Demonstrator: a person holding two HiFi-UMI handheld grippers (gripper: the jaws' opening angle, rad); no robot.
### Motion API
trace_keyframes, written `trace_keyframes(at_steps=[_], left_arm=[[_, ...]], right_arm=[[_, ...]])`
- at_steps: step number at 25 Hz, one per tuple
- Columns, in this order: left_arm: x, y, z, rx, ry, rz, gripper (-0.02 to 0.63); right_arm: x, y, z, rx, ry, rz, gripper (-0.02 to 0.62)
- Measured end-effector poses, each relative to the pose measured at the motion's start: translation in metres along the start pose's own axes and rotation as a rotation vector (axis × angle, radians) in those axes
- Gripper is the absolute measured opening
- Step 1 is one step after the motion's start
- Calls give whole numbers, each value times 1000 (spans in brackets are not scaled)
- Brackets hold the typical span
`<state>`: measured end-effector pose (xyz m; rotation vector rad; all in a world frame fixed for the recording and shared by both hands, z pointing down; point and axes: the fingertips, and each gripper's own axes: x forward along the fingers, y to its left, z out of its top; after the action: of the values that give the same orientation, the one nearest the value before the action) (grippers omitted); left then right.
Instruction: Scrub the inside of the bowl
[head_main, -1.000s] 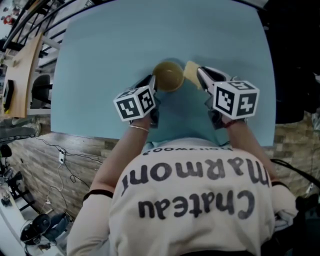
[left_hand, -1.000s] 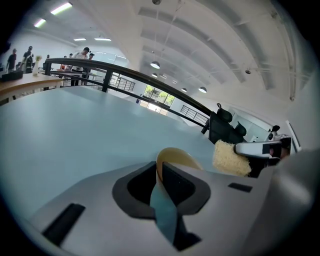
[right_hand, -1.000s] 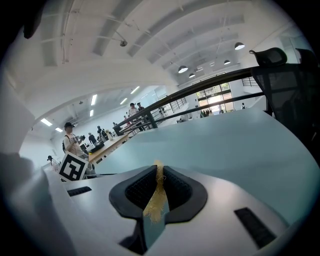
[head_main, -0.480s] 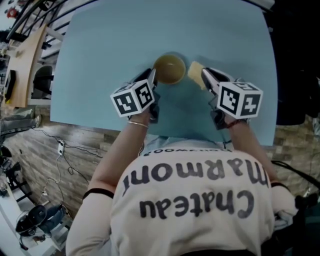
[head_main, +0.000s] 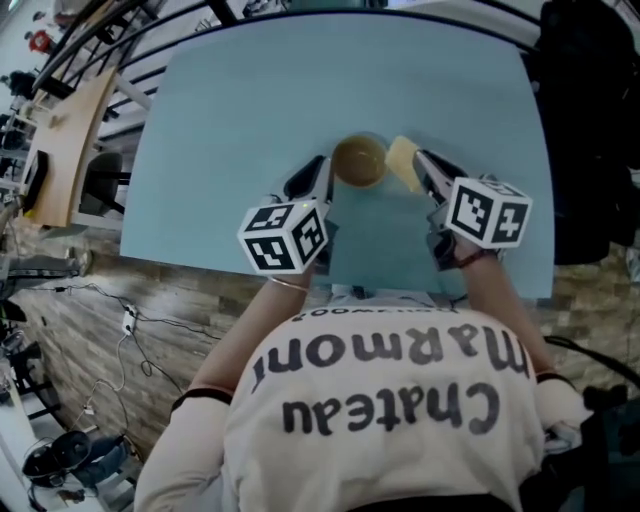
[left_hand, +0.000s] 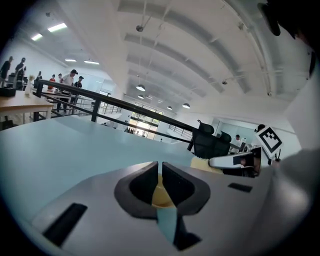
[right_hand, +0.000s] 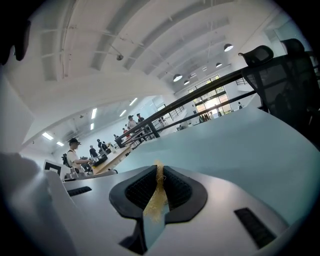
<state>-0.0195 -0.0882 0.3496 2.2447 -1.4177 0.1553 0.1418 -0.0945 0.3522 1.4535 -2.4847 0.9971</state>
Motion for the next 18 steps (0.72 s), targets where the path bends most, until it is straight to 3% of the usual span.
trace_keyframes(at_steps=[7, 18], left_arm=[[-34, 1, 17, 11, -52, -44, 25], [-107, 7, -12, -16, -57, -73, 20]], right_arm=[[-21, 29, 2, 65, -68, 4, 60], [-64, 70, -42, 0, -72, -58, 58]])
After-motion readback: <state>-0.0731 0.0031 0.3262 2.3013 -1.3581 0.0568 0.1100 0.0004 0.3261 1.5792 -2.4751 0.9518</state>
